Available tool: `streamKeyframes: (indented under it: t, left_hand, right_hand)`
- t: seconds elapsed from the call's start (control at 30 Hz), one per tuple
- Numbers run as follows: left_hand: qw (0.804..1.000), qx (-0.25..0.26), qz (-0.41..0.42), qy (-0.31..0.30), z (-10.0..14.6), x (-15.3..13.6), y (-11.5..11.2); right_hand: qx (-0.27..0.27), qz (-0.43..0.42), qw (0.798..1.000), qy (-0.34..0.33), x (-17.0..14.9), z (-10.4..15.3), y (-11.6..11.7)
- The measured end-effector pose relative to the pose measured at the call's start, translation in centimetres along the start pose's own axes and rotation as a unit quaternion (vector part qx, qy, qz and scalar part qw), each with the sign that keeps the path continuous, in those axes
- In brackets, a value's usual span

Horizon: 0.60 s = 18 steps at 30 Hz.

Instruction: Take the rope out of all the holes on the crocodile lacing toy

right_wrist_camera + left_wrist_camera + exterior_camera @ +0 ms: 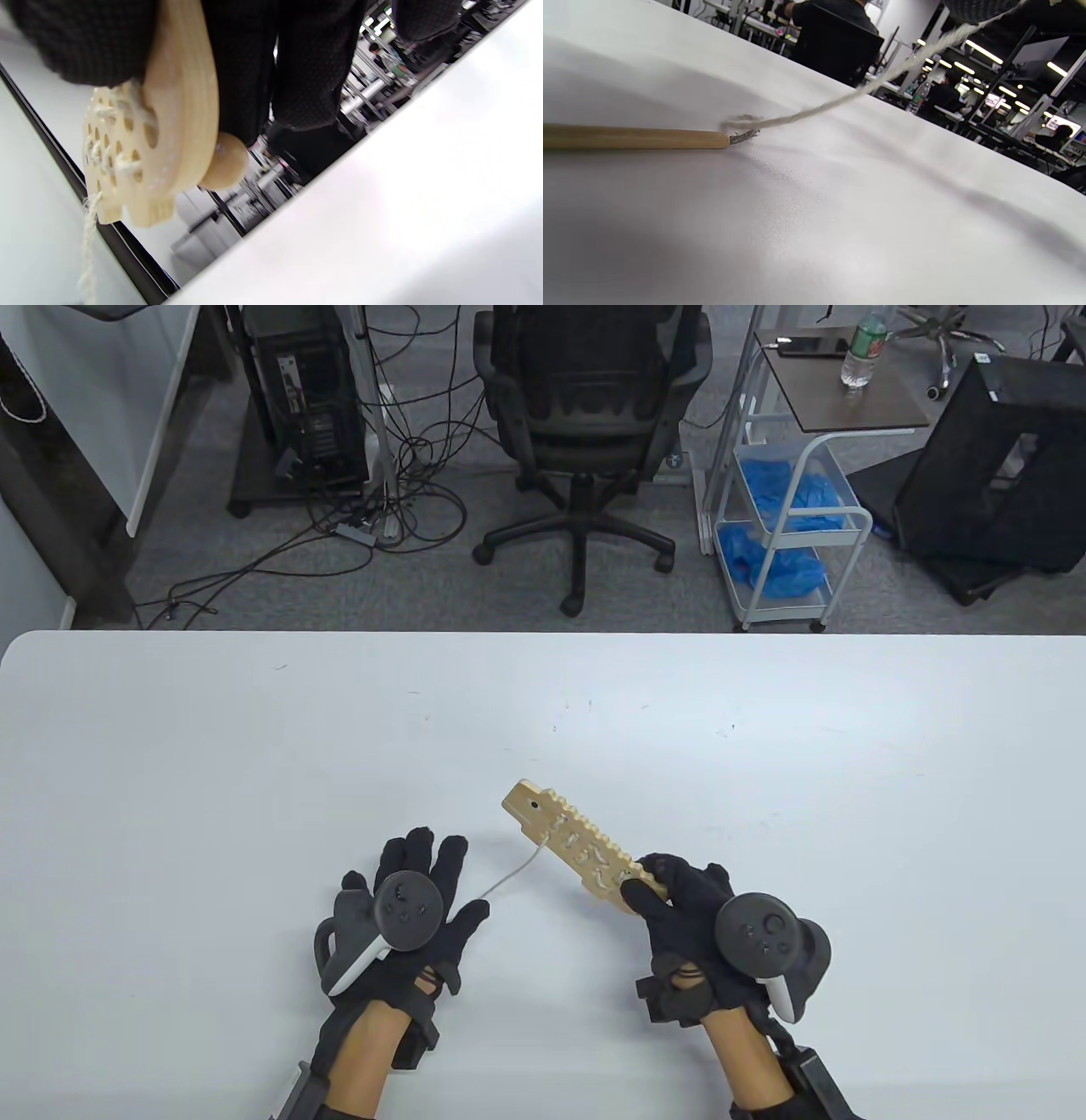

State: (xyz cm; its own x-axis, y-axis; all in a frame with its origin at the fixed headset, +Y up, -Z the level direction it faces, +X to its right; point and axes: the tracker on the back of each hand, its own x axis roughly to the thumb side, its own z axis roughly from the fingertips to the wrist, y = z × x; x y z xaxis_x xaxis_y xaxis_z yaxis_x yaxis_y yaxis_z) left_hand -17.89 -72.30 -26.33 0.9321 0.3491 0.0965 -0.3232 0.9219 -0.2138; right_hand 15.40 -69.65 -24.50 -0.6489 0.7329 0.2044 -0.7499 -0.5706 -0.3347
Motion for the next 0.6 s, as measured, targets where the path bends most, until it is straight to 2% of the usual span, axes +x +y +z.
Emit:
streamKeyframes:
  t: [0.17,0.3,0.6]
  left_hand:
    - [1.0,-0.007,0.012,-0.005,-0.1,-0.1,-0.2]
    - [0.999,-0.044,-0.003,-0.018,-0.6,0.4,-1.1]
    - [0.991,-0.108,0.01,-0.079,-0.9,1.2,-2.0]
  right_hand:
    - [-0.036,-0.045,0.997,-0.049,1.7,0.4,-1.6]
    - [-0.075,-0.034,0.991,-0.105,3.4,1.0,-2.7]
    - [-0.142,-0.068,0.978,-0.139,4.7,1.9,-4.5]
